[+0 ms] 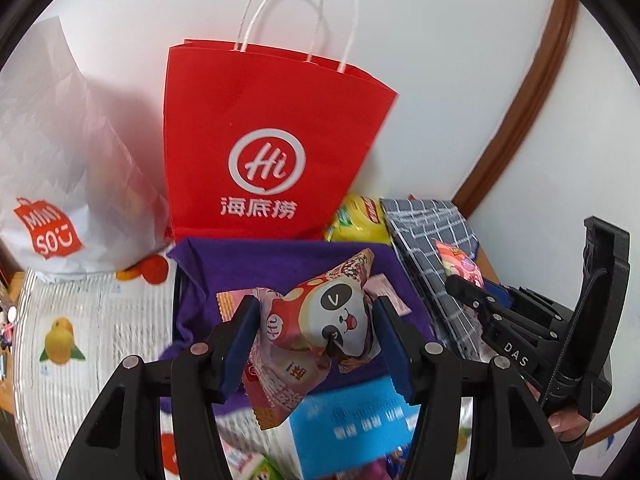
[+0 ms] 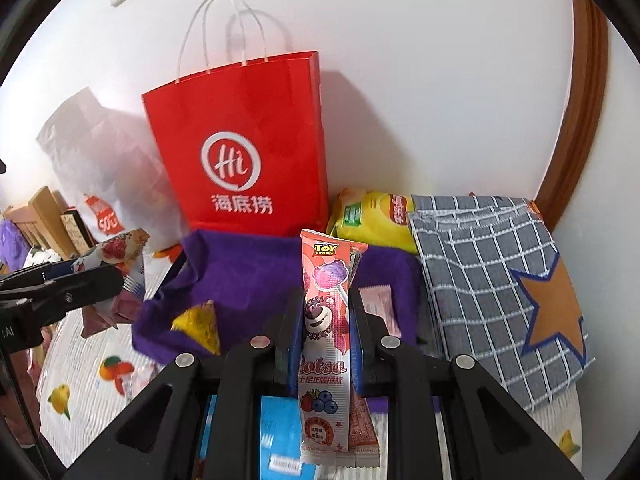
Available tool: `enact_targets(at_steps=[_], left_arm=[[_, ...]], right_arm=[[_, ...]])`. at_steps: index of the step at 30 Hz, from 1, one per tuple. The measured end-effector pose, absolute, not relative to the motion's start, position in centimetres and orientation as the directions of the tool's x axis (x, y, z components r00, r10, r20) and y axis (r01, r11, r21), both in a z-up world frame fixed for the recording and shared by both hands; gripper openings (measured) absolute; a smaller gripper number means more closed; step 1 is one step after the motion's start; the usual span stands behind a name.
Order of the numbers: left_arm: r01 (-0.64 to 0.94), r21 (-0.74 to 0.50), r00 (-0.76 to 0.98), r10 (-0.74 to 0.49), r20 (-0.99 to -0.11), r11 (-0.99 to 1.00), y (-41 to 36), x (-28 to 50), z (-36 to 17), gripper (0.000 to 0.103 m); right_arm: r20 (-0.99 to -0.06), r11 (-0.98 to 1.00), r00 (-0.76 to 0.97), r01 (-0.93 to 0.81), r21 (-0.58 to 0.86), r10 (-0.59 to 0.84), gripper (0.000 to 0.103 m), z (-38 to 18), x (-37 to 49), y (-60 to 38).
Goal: Organize snacks
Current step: 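Carry the lollipop and panda-print bag over the purple towel with both tools, then lower and release the panda-print bag on the towel with the left tool while the right tool holds the lollipop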
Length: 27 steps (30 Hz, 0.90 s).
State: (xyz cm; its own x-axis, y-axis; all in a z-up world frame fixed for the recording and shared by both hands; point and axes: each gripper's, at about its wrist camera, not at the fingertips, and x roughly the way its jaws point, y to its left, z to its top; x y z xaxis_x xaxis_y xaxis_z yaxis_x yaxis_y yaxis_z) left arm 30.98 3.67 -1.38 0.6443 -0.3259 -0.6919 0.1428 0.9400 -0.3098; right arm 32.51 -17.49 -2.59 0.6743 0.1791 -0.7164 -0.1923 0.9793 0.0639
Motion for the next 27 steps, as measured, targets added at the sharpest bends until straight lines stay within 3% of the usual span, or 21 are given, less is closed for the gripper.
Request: enact_targets(at_steps=[12,27], left_arm=[[0.1,-0.343,0.621,-0.328,-0.712,0.934,5.3,37.2,-3.7,0.056],[0.029,-0.364,0.529,-0.323,-0.785,0.931,6.8,40.0,-10.2,0.056]], right_arm=[[-0.738,0.979,0.652,-0.193,0.063,0.175,0.021,-4.9,37.8,-17.8],[-0.85,0.97,0.506,-0.24,0.027,0.149,0.021,-11.5,41.1,-17.7]])
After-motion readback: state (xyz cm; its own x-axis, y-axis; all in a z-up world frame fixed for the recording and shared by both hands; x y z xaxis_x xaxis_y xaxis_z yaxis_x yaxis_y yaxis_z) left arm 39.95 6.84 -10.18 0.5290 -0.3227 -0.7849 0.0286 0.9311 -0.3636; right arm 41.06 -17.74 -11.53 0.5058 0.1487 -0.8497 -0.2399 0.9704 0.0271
